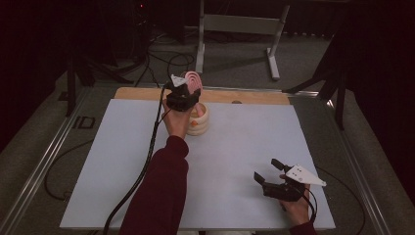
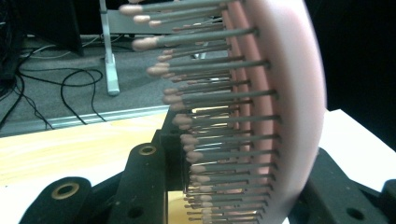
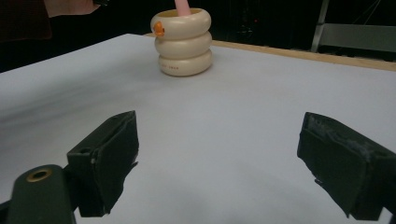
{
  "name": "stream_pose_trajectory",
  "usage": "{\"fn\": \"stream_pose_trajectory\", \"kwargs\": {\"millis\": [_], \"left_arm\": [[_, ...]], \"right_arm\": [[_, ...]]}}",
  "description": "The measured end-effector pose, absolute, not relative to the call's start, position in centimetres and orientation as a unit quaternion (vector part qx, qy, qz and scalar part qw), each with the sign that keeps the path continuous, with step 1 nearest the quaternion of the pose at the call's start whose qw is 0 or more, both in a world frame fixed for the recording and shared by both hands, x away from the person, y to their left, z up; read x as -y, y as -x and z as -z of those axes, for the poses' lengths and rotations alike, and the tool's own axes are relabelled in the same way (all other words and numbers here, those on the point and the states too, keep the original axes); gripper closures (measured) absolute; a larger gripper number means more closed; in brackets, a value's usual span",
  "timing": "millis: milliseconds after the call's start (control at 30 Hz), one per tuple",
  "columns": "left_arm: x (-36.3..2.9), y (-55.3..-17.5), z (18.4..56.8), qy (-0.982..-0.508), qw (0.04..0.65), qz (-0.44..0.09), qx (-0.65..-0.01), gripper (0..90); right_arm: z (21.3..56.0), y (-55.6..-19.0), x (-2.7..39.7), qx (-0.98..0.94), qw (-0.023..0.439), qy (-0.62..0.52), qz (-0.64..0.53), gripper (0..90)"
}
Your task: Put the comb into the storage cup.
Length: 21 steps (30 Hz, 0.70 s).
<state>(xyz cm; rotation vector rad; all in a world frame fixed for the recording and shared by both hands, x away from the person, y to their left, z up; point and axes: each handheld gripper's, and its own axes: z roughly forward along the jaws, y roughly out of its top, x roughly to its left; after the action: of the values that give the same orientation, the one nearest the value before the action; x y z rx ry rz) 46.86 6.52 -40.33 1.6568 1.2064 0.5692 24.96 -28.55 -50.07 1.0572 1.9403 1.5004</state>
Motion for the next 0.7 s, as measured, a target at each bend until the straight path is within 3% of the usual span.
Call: {"fn": "stream_pose_trajectory", "kwargs": {"millis": [700], "left_arm": [[-7.4,-47.1,41.5,-0.669,0.486,-0.228,-0.514,63.4]], "right_arm": [[50.1,-25.0,28.5,-0.707,0.232,-0.385,-0.546,12.8]]}}
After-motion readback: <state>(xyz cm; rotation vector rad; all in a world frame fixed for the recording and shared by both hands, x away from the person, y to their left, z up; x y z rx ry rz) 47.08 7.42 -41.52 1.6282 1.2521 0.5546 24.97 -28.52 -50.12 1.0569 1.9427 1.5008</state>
